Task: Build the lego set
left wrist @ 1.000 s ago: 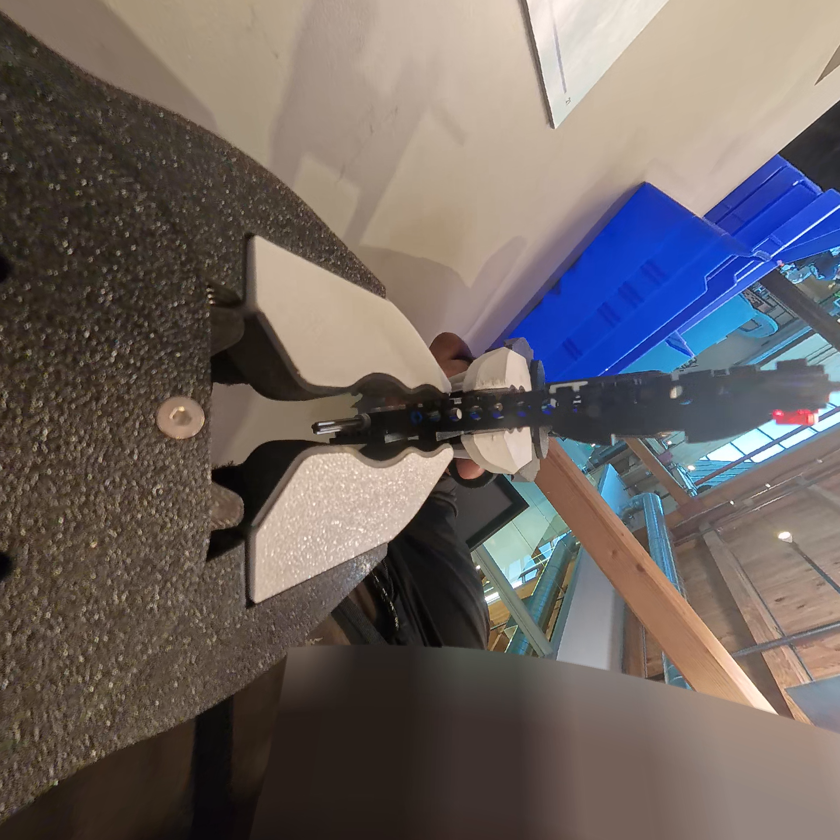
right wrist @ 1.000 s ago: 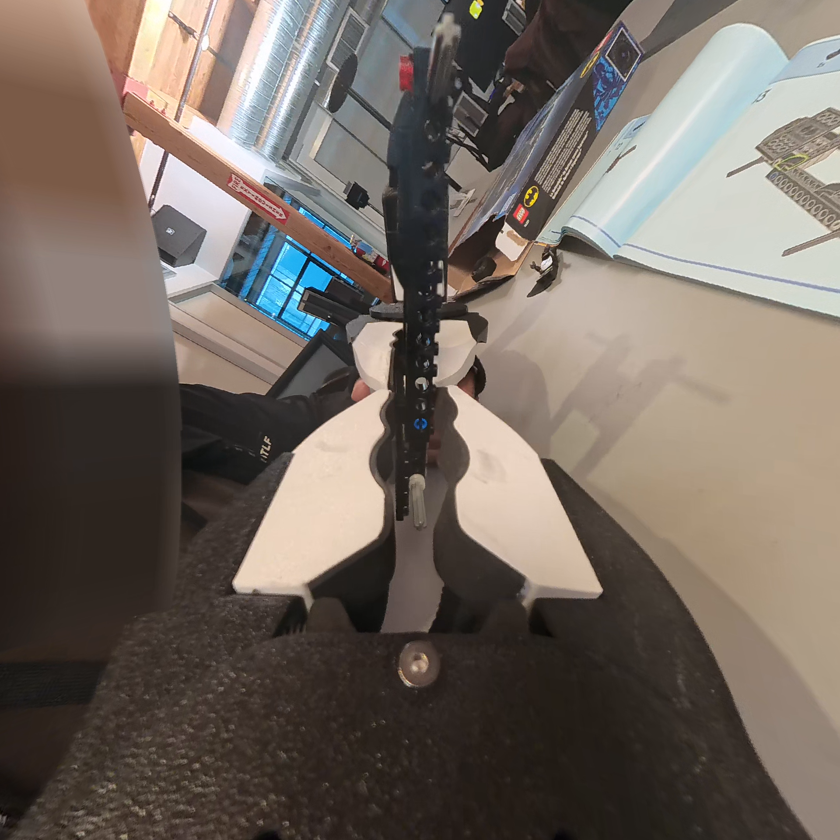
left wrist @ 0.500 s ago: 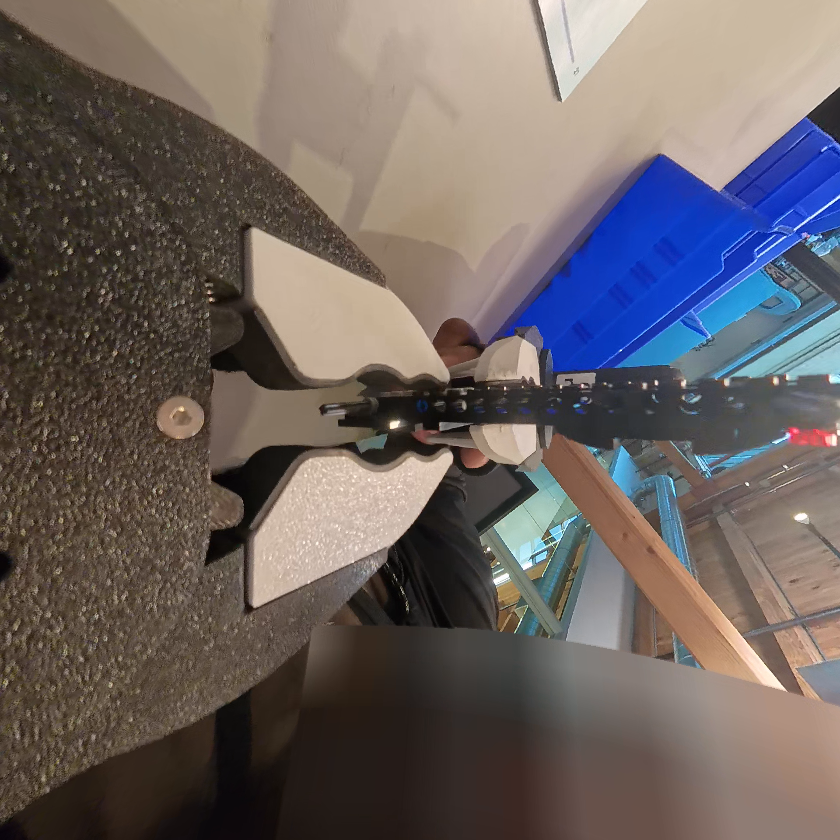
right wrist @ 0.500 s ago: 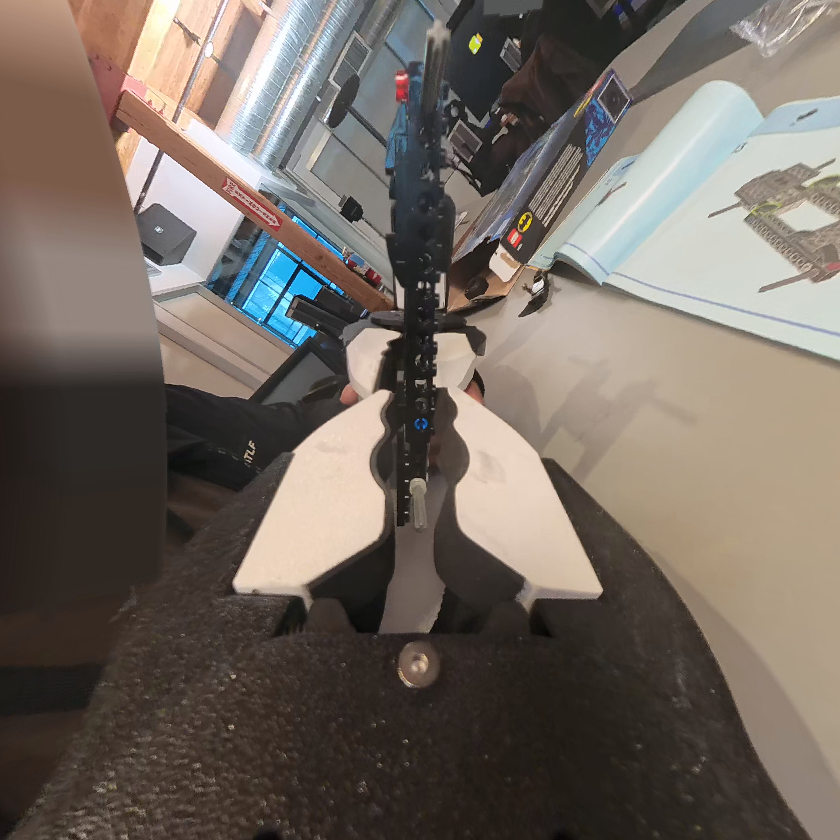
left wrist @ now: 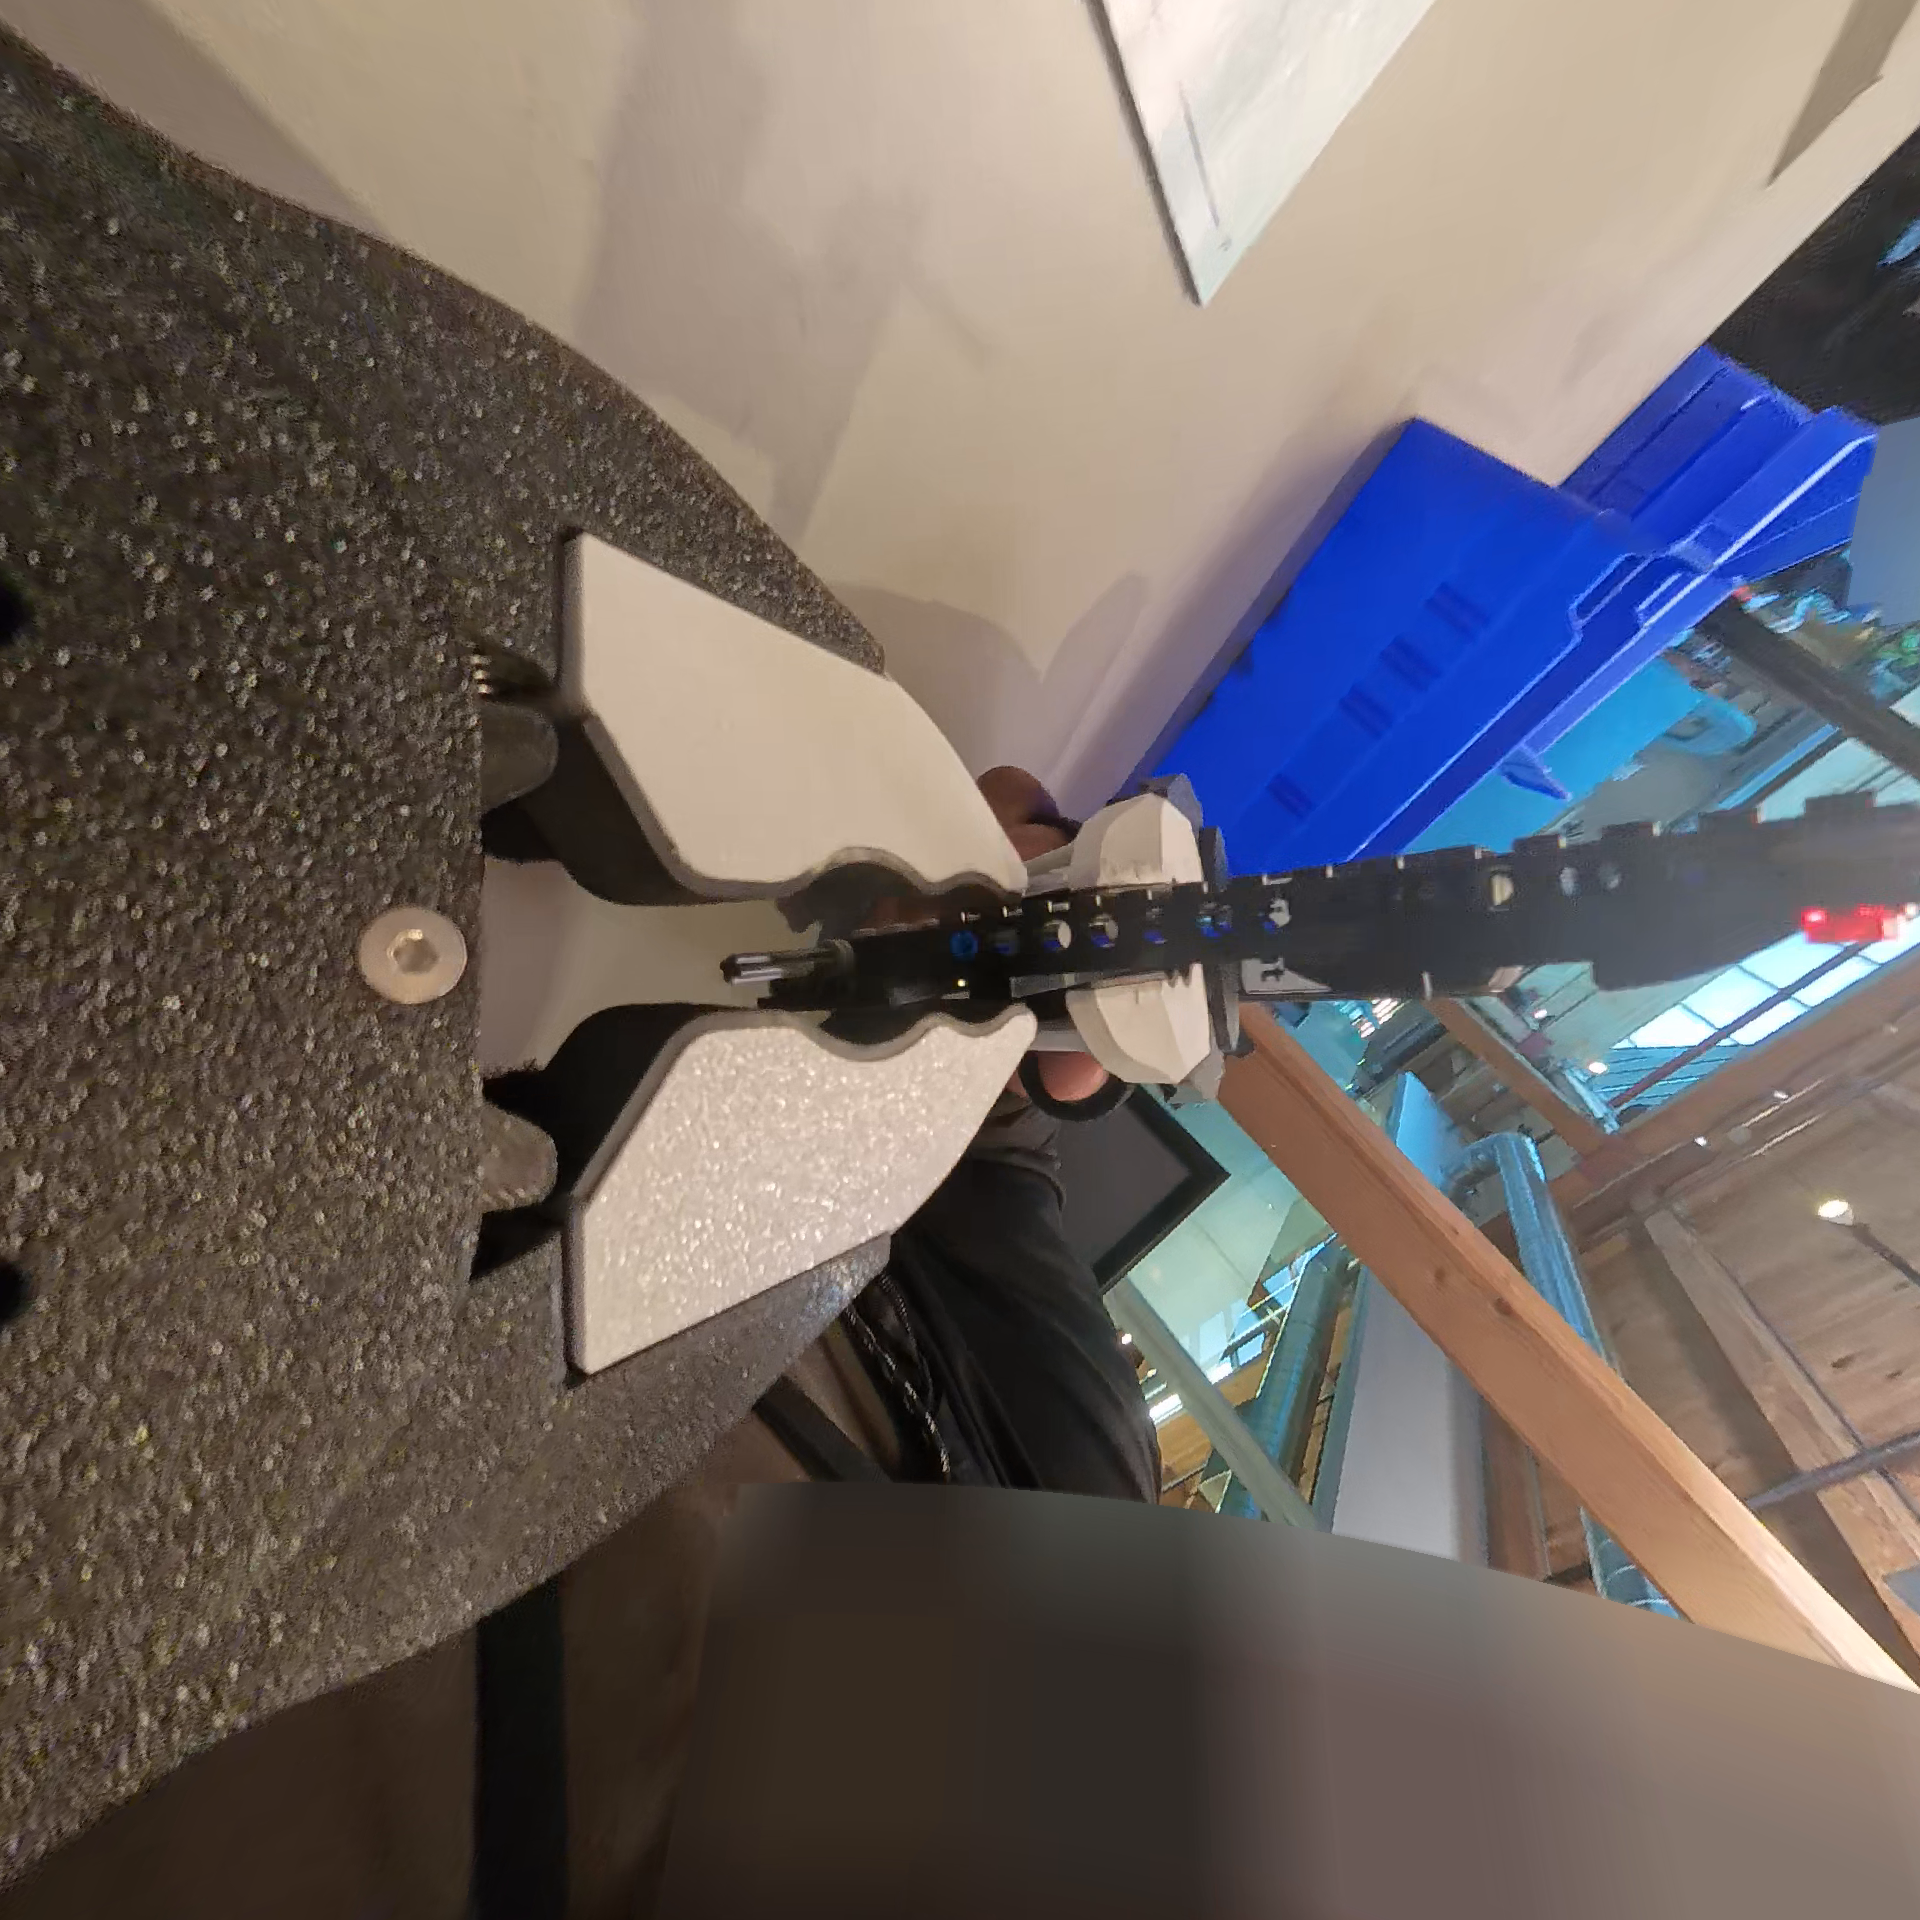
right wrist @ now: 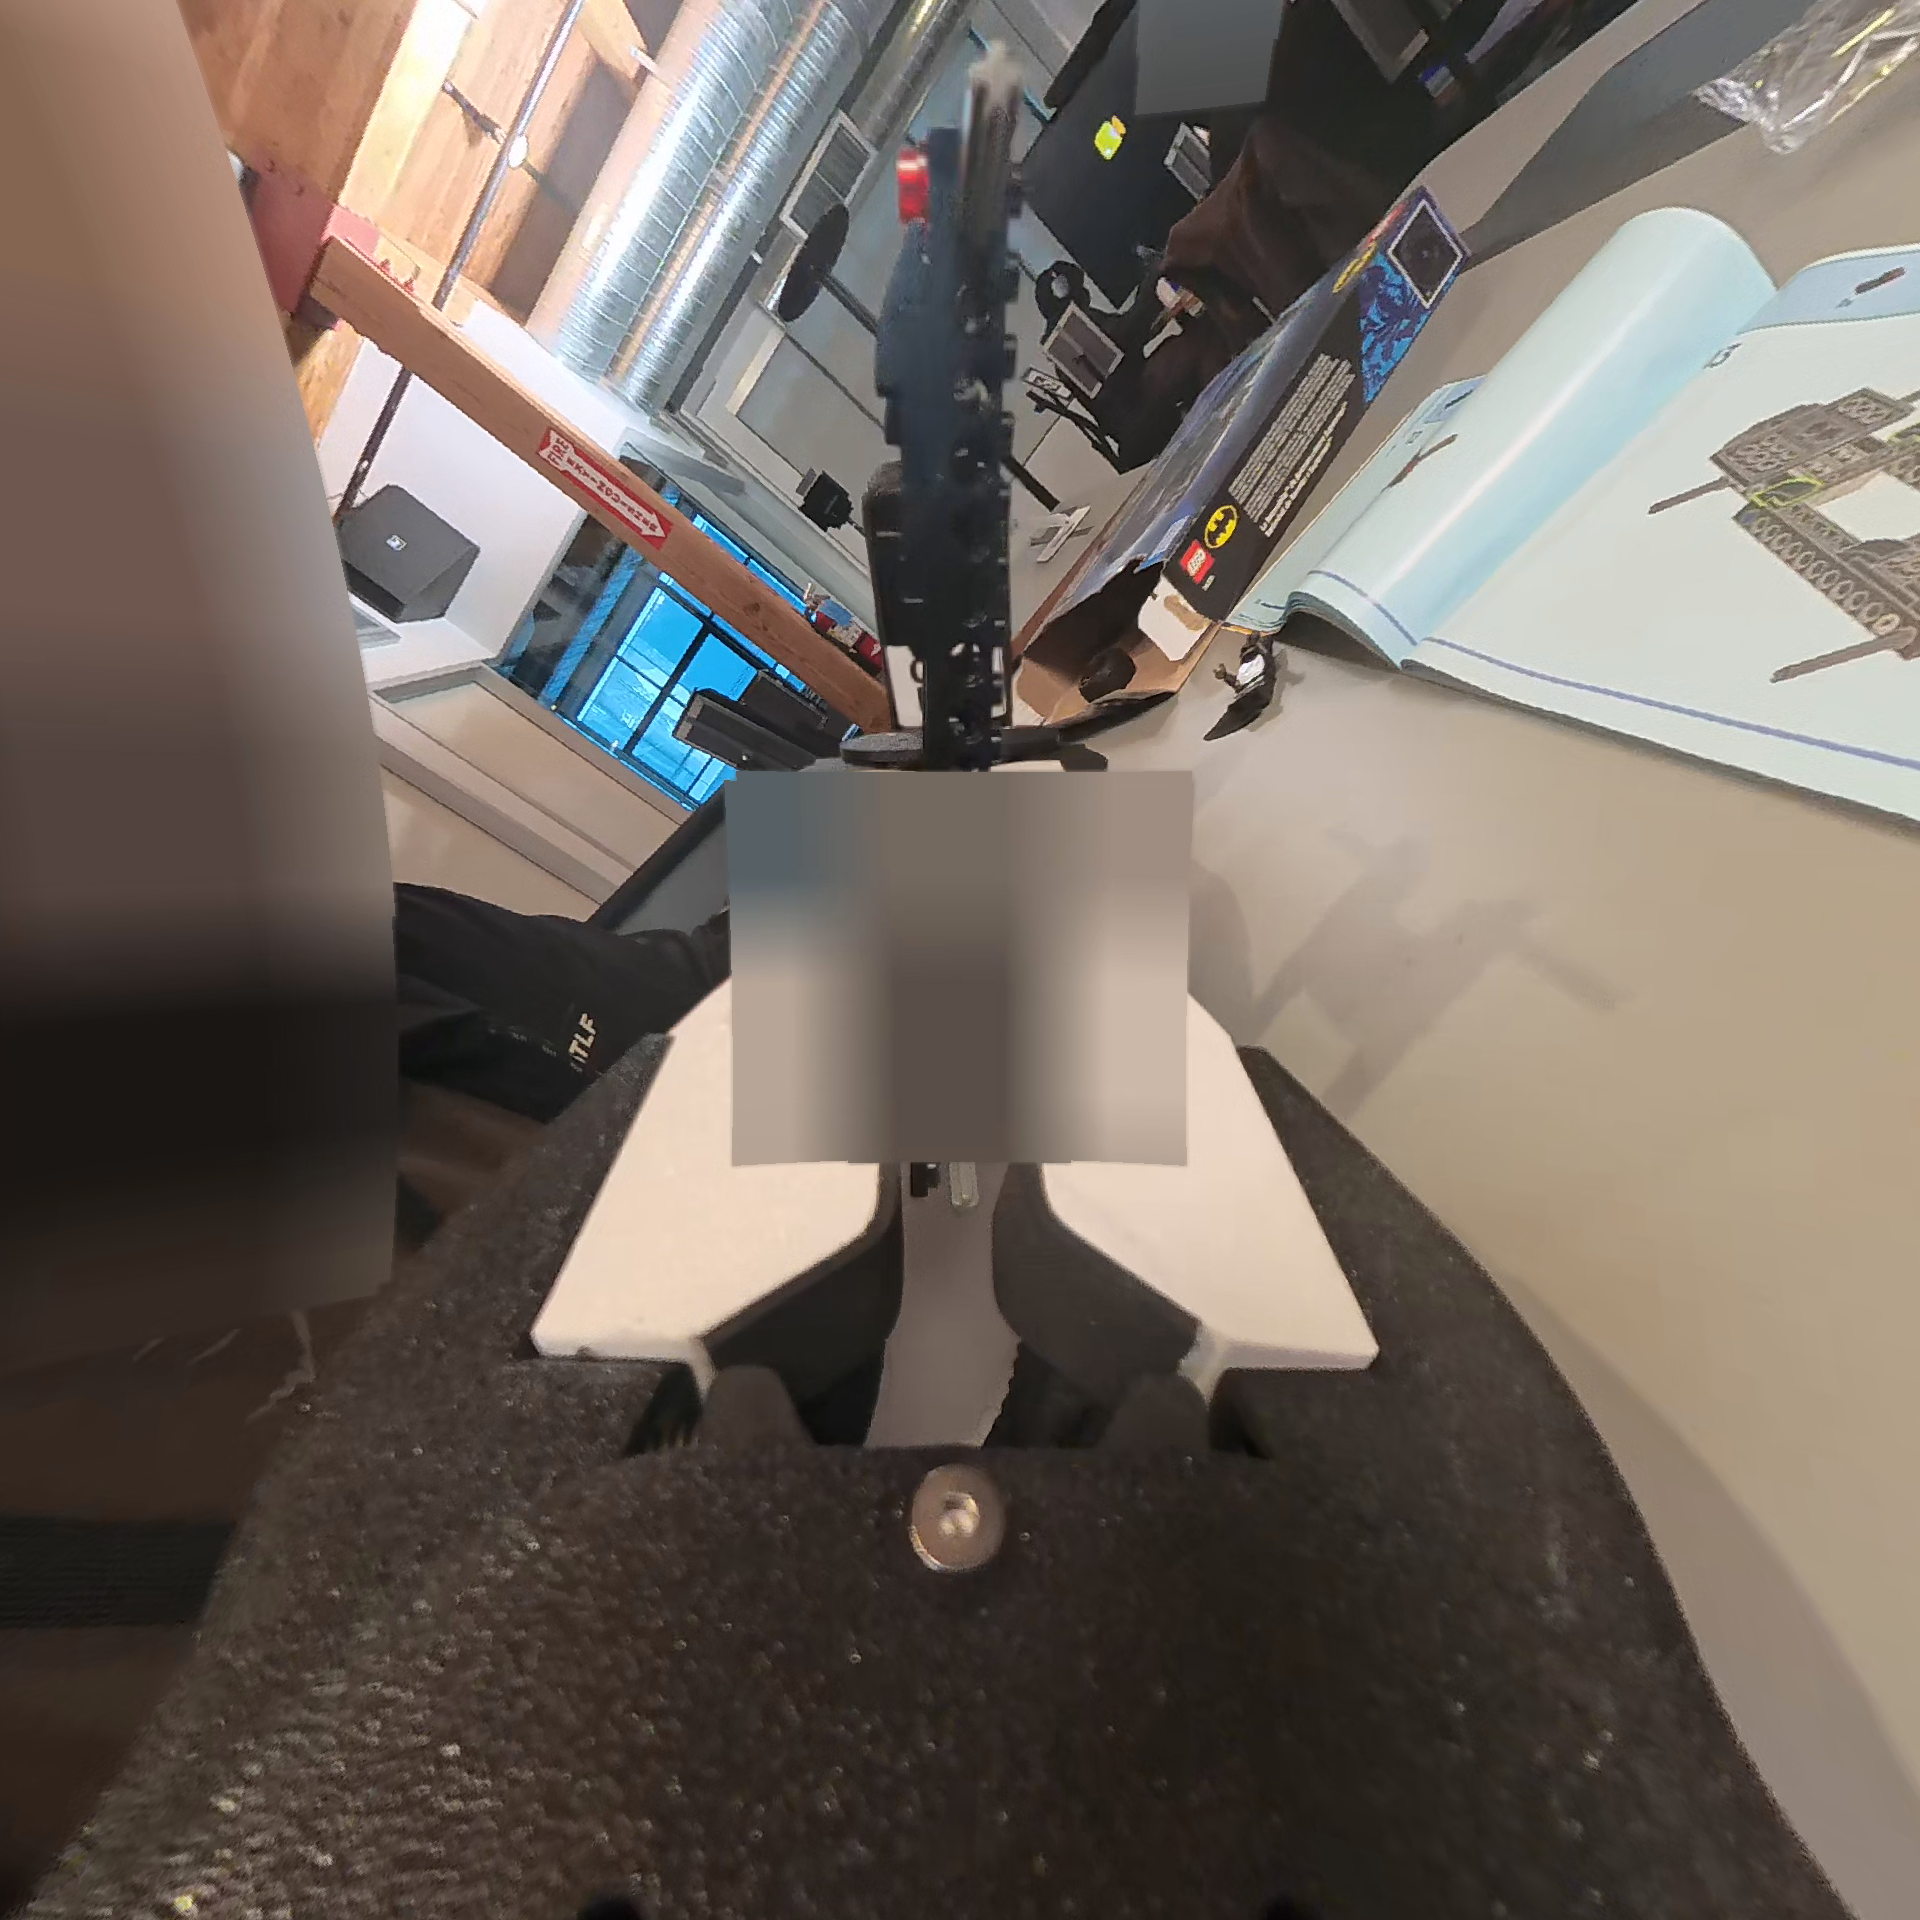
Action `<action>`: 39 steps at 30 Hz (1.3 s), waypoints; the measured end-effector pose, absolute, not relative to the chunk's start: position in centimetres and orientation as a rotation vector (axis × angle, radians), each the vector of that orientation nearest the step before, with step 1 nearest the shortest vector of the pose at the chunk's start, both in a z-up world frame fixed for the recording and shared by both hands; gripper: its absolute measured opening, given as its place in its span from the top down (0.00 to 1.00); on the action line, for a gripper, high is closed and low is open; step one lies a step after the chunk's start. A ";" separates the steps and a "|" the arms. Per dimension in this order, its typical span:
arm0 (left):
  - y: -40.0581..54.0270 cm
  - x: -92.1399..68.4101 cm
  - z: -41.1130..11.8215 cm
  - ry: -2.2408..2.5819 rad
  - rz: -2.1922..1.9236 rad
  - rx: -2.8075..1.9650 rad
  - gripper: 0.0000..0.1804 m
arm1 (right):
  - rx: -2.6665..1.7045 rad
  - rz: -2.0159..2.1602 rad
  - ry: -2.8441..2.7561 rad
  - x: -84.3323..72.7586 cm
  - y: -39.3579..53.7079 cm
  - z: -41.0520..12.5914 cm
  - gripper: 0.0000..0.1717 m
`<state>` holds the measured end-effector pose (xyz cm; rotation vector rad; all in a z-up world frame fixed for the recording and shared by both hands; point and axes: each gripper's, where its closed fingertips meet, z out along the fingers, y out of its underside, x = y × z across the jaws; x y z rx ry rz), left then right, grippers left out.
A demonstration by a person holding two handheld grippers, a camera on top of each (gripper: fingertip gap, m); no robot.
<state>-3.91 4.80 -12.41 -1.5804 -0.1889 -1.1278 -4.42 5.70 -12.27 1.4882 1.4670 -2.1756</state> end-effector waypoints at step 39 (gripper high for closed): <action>4.9 -5.2 -13.4 -0.108 -0.941 -1.684 0.80 | 1.513 -2.251 2.289 -5.5 8.2 -12.7 0.91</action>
